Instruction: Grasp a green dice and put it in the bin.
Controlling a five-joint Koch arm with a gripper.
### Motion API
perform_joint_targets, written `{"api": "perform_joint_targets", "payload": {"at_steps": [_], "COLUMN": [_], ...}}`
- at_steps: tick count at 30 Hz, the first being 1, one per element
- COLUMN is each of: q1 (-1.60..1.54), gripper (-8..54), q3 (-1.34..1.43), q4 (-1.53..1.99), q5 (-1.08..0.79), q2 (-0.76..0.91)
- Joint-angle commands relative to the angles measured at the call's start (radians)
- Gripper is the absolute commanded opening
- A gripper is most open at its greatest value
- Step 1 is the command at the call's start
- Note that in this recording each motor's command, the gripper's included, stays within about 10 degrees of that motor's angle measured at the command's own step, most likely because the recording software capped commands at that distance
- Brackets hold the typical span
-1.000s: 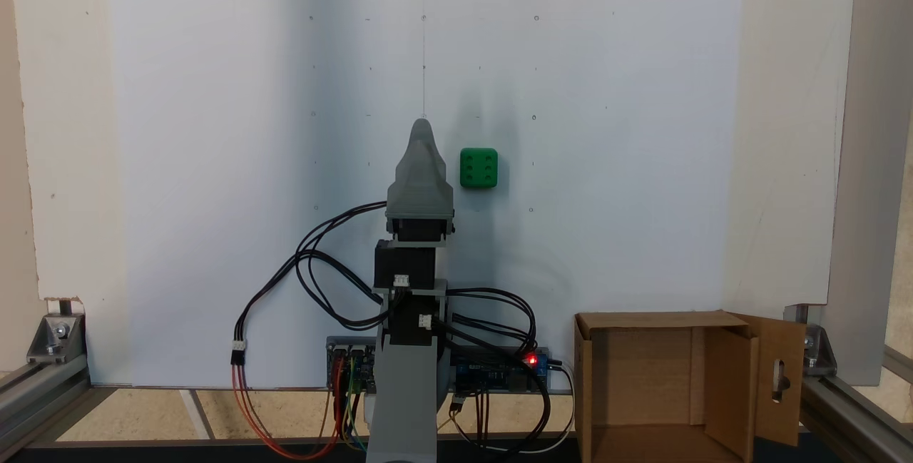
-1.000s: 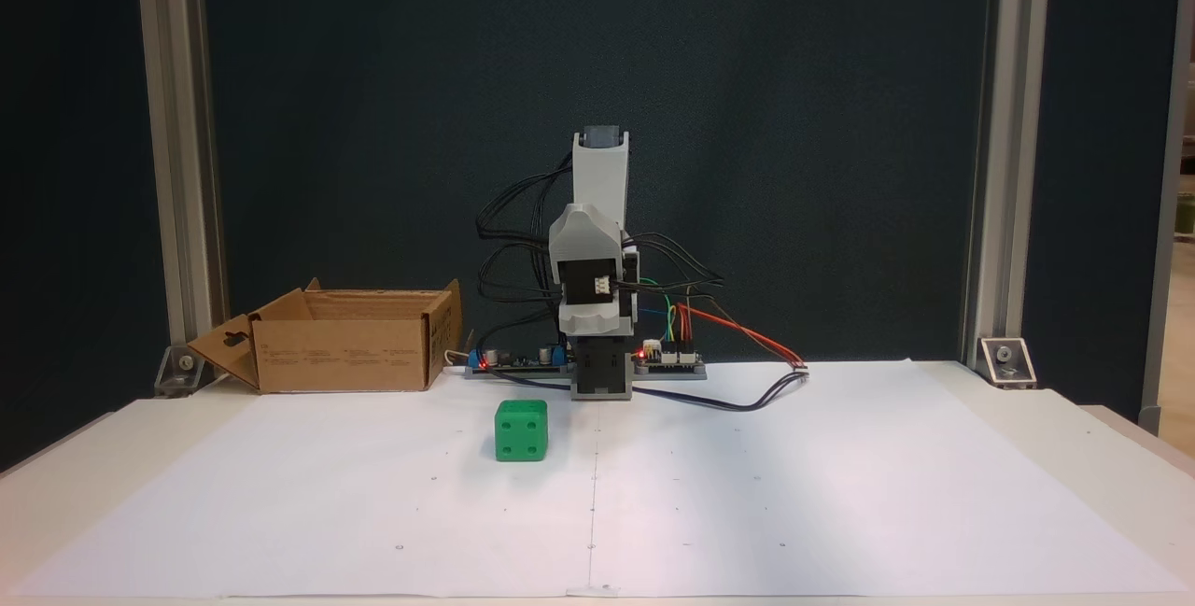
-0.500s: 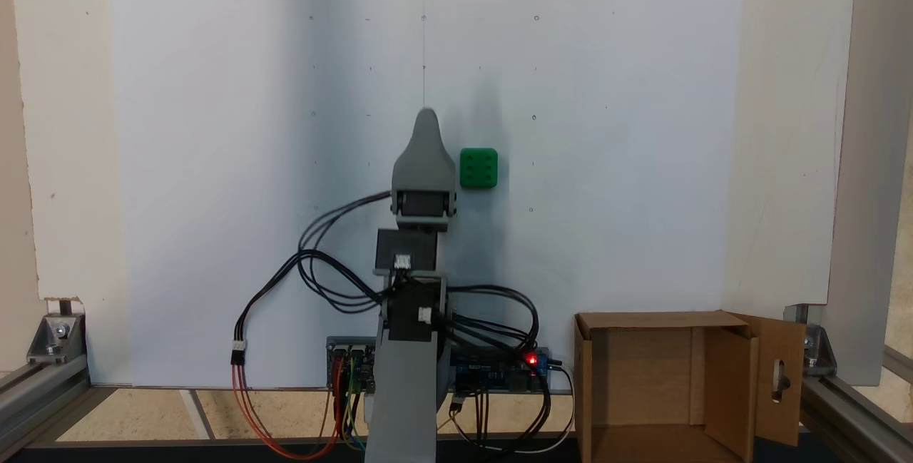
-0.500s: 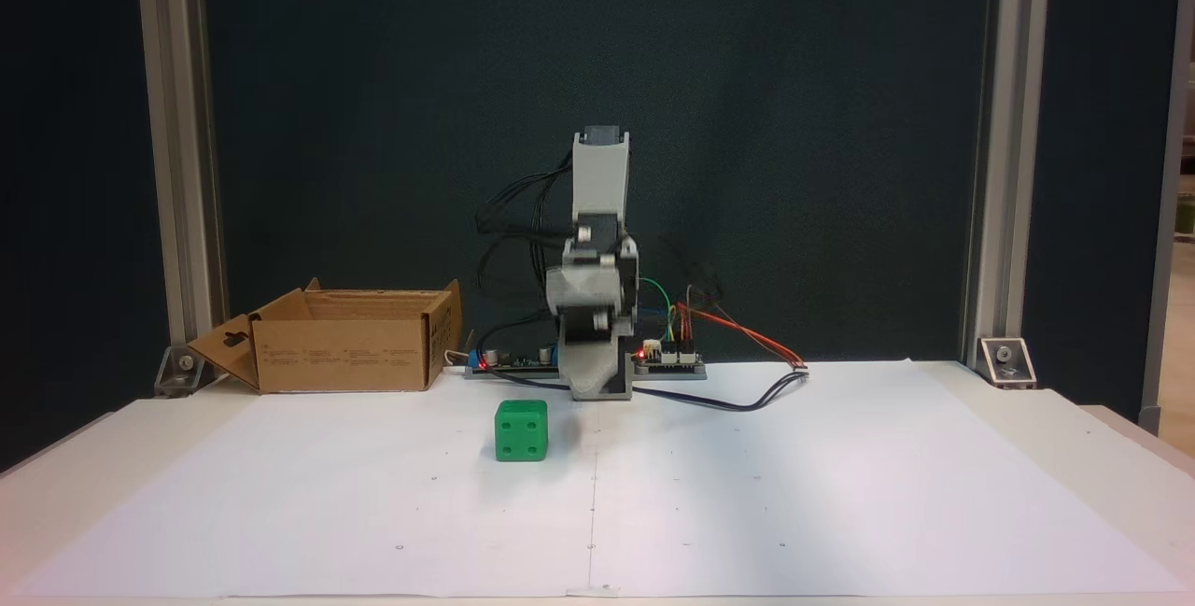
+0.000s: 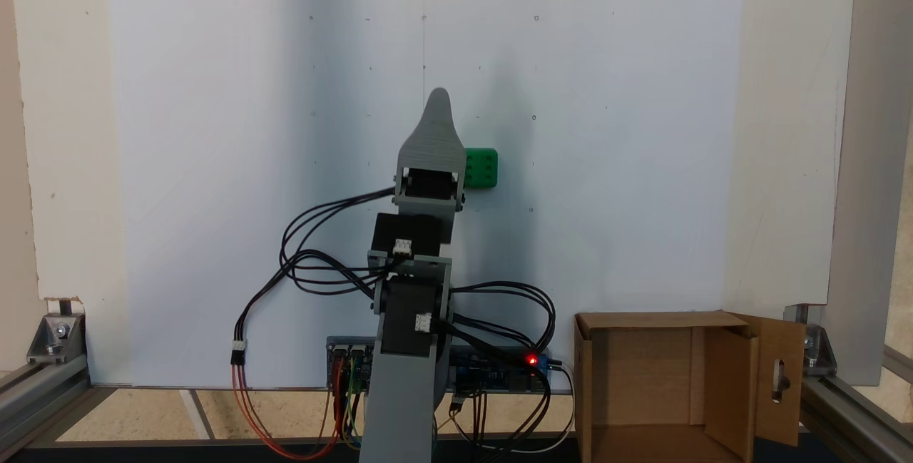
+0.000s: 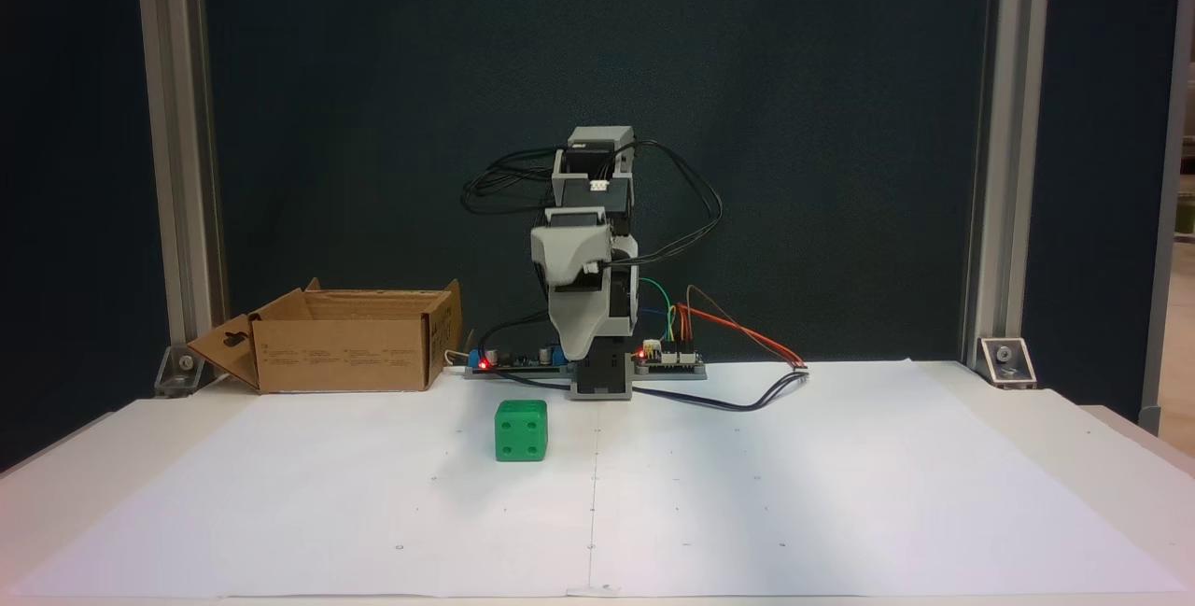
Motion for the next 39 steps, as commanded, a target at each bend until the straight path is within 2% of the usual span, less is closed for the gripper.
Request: {"api": "perform_joint_targets", "payload": {"at_steps": [1, 7, 14, 20, 27, 39], "q1": [-0.006, -0.011, 0.044, 0.198, 0.311, 0.397], "gripper": [44.0, 44.1, 46.2, 47.3, 47.3, 47.3], "q3": [-0.123, -0.357, -0.437, -0.499, -0.588, -0.727], "q4": [0.161, 0.543, 0.963, 1.265, 1.262, 1.108], "q5": [-0.046, -0.046, -0.057, -0.261, -0.469, -0.495], "q2": [0.106, 0.069, 0.006, -0.087, -0.129, -0.368]}}
